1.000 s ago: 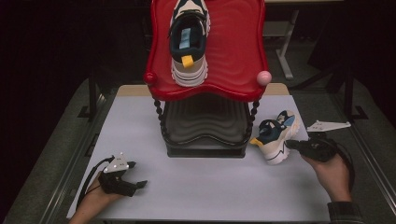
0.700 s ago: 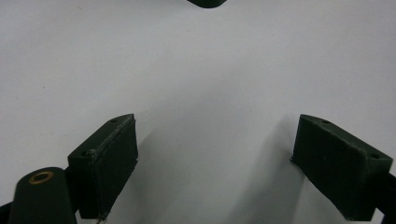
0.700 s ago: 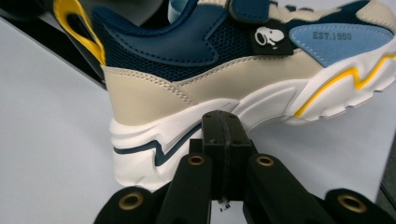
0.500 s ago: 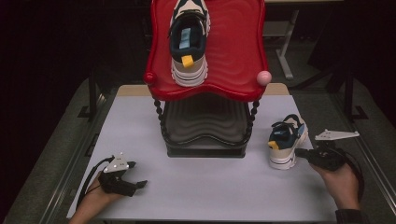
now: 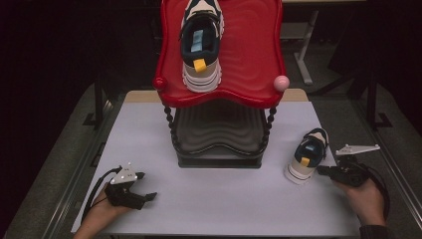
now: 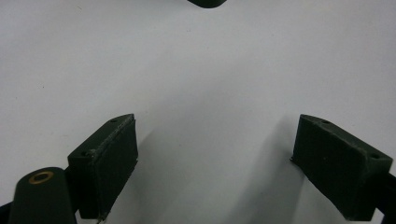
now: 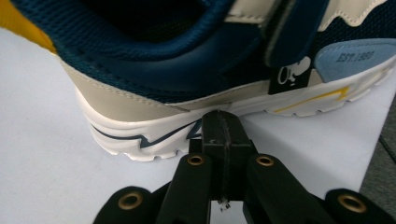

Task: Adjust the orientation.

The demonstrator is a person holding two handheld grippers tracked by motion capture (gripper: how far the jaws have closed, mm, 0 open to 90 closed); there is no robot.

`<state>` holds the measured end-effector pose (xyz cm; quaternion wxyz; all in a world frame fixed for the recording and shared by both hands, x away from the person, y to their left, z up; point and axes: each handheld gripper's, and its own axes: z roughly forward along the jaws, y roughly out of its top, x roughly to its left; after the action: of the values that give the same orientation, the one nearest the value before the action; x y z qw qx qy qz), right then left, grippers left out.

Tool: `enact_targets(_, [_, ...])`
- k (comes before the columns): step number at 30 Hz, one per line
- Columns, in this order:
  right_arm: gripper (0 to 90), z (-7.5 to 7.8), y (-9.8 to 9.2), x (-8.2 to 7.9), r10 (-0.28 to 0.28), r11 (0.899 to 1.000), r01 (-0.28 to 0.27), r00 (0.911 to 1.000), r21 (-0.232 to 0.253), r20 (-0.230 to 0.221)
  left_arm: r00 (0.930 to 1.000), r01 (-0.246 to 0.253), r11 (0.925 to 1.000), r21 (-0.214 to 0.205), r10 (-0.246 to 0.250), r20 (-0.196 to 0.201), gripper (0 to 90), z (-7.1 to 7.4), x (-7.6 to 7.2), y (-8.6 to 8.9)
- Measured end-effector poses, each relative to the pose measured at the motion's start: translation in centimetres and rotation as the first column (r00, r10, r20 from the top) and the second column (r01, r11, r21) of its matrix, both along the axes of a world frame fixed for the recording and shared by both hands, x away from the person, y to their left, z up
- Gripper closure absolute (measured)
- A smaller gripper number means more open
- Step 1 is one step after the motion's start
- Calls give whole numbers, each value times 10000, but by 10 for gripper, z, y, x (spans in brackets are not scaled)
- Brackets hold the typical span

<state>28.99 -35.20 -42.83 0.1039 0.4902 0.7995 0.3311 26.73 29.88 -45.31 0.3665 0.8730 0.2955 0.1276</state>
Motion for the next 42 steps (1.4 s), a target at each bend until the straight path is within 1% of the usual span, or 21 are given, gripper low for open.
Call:
enact_targets(4, [898,1,0,1,29,9999,-28,10000,-129,6,10000,-8,10000,-9,8,-2,130,0,0,0])
enact_targets(6, [898,3,-5,1,-130,9999,131,9998,-77,124,10000,-6,10000,-9,6,-3,130,0,0,0])
enact_targets(8, [898,5,-11,3,-361,9993,363,9988,-40,326,10000,-5,10000,-13,5,-6,130,0,0,0])
enact_targets(10, [898,7,-17,5,-644,9979,639,9966,101,515,10000,-6,10000,-12,6,-8,130,0,0,0])
enact_targets(13, [898,7,-26,12,-1144,9934,1142,9918,68,569,10000,-2,10000,-9,2,-4,130,0,0,0])
enact_targets(16, [898,4,-34,20,-1473,9888,1455,9872,329,610,10000,-4,10000,-14,4,-7,130,0,0,0])
enact_targets(17, [898,3,-36,22,-1462,9888,1439,9874,399,610,10000,-3,10000,-12,3,-5,130,0,0,0])
enact_targets(20, [898,1,-36,30,-1408,9895,1384,9879,407,643,10000,-2,10000,-11,2,-1,130,0,0,0])
enact_targets(23, [898,-1,-34,39,-1449,9894,1438,9871,206,677,10000,-4,10000,-14,4,-5,130,0,0,0])
enact_targets(28, [899,-2,-35,49,-1353,9900,1320,9884,507,695,10000,5,10000,-2,-5,0,130,0,0,0])
enact_targets(31, [899,-2,-30,52,-1135,9919,1092,9912,644,687,10000,15,10000,12,-15,-14,130,0,0,0])
enact_targets(32, [899,-3,-28,54,-948,9931,903,9937,742,597,10000,16,10000,11,-16,-3,130,0,0,0])
enact_targets(35, [899,-2,-19,58,-711,9954,670,9958,690,577,10000,19,10000,16,-19,-7,130,0,0,0])
enact_targets(37, [899,-2,-11,61,-405,9970,368,9977,679,541,10000,18,10000,13,-18,-8,130,0,0,0])
enact_targets(42, [899,-1,5,63,53,9977,-80,9992,678,399,10000,19,10000,10,-19,-11,130,0,0,0])
